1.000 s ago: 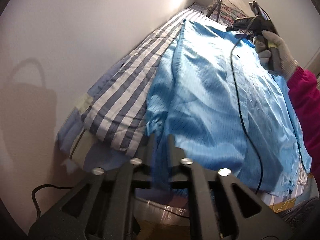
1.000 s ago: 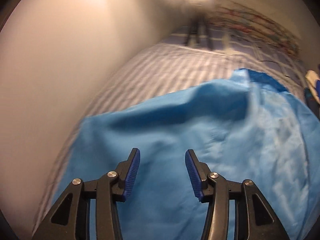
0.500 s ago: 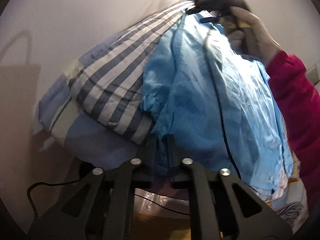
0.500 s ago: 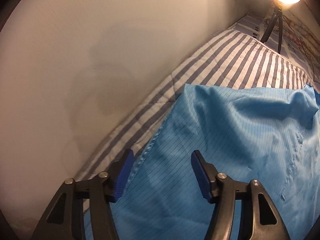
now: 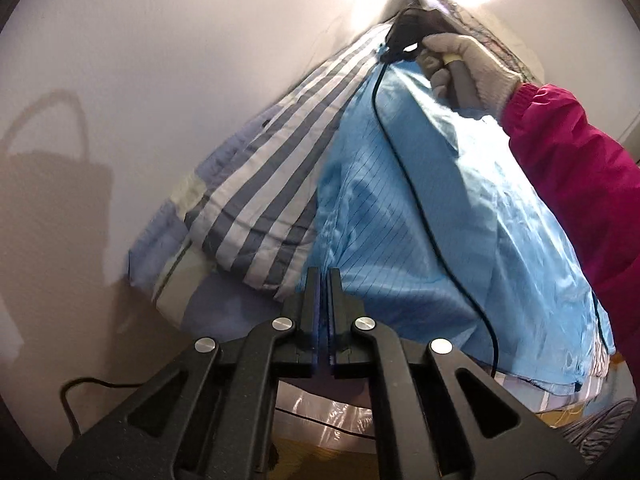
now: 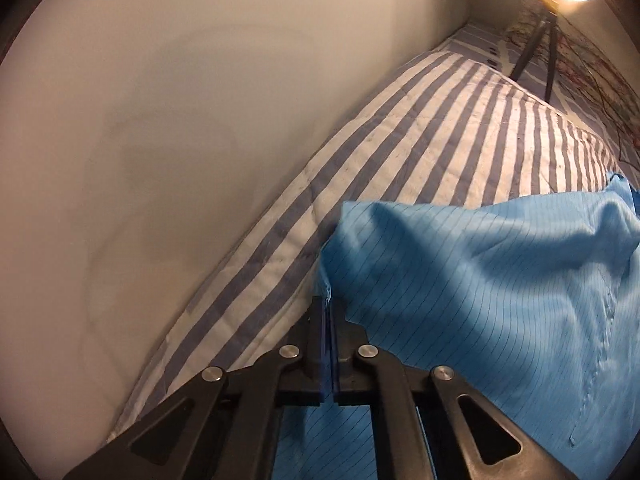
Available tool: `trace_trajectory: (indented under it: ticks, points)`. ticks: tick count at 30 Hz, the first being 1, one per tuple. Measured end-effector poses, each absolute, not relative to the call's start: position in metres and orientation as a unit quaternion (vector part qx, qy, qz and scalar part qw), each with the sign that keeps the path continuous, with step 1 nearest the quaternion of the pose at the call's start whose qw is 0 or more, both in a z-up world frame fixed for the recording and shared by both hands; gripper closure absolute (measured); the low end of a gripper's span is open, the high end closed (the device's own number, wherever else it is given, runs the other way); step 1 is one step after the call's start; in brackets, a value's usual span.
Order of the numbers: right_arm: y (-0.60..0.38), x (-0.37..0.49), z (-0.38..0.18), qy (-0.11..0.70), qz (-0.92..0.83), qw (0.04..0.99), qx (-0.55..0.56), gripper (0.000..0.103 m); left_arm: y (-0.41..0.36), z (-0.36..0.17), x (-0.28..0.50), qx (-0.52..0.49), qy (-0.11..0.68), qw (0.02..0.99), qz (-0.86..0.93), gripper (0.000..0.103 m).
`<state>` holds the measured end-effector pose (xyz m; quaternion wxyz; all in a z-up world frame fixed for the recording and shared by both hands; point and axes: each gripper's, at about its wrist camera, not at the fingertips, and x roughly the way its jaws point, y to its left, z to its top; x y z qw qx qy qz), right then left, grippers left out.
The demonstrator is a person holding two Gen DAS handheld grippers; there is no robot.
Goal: Fold large clothes
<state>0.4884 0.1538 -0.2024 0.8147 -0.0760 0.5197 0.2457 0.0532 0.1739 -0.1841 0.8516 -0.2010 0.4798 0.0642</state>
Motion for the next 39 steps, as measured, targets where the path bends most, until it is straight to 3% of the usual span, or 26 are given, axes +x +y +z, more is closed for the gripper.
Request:
trace_trajectory:
  ticks: [3, 4, 6, 12, 20, 23, 24, 32, 39]
  points:
    - [0.151, 0.497, -0.203, 0.522, 0.258, 0.810, -0.067, 0.098, 0.180, -0.190, 0.053, -0.222, 0.489, 0.840, 0.076, 0.095]
    - [0.148, 0.496, -0.200, 0.524, 0.265, 0.807, -0.058, 0.086, 0.183, -0.188, 0.052, -0.224, 0.485, 0.842, 0.079, 0.091]
    - [0.139, 0.496, -0.197, 0.522, 0.274, 0.806, -0.047, 0.064, 0.191, -0.182, 0.048, -0.225, 0.468, 0.850, 0.087, 0.069]
    - [0.099, 0.461, -0.178, 0.535, 0.330, 0.778, -0.011, 0.043, 0.198, -0.184, 0.064, -0.259, 0.469, 0.843, 0.046, 0.066]
    - [0.082, 0.443, -0.196, 0.562, 0.353, 0.748, -0.007, 0.043, 0.197, -0.206, 0.089, -0.282, 0.492, 0.823, 0.046, 0.066]
    - [0.087, 0.442, -0.213, 0.578, 0.338, 0.743, 0.002, 0.043, 0.191, -0.206, 0.095, -0.271, 0.489, 0.828, 0.041, 0.094]
    - [0.088, 0.445, -0.221, 0.585, 0.332, 0.740, 0.006, 0.043, 0.189, -0.204, 0.095, -0.262, 0.484, 0.833, 0.042, 0.096]
    - [0.107, 0.461, -0.216, 0.594, 0.328, 0.734, 0.040, 0.036, 0.157, -0.176, 0.089, -0.172, 0.449, 0.876, 0.037, 0.098]
    - [0.172, 0.469, -0.227, 0.615, 0.275, 0.737, -0.045, 0.036, 0.142, -0.163, 0.085, -0.126, 0.430, 0.894, 0.032, 0.098]
